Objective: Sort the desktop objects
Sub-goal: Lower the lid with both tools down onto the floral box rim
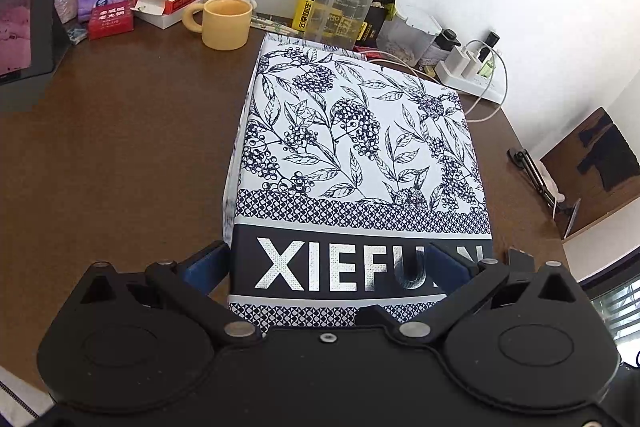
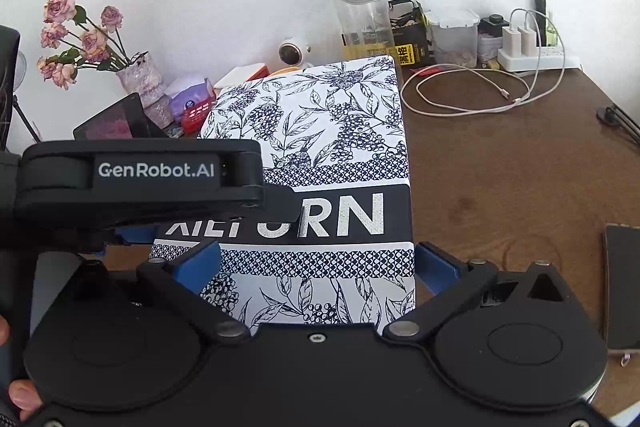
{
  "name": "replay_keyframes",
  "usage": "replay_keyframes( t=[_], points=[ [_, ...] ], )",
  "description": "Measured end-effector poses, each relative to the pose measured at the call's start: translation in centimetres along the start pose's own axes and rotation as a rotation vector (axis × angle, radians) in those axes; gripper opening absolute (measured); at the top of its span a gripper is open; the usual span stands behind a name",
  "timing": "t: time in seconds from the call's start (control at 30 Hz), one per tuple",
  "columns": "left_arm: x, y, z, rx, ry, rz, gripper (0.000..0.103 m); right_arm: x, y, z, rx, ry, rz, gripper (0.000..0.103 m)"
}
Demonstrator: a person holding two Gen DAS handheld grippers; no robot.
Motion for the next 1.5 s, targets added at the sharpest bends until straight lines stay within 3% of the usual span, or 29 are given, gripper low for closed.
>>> replay_keyframes(
  t=[0.27, 0.57, 0.9, 1.5],
  points=[
    [-7.1, -0.2, 5.7, 0.009, 0.021, 0.012, 0.103, -5.7, -4.1, 5.9, 0.015, 0.008, 0.018, 0.103],
    [-11.4, -1.0, 11.6, 0.013, 0.088, 0.017, 0.103, -8.8, -7.5, 10.8, 0.033, 0.056, 0.055, 0.103],
    [-12.9, -1.1, 14.8, -0.011, 0.129, 0.008, 0.103, -10.2, -9.4, 14.2, 0.031, 0.096, 0.088, 0.103],
    [-12.6, -1.1, 17.1, -0.036, 0.159, 0.015, 0.103, -9.8, -10.5, 16.2, 0.020, 0.134, 0.113, 0.103]
  ],
)
Point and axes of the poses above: each gripper's, at about its wrist camera, not at the fingertips, and z roughly the way its jaws point, y to its left, x to its underside, the point moved 2 cm from there along z, roughly the way its jaws point, and after that the axes turned 15 degrees about -x, right-handed, at the moved point
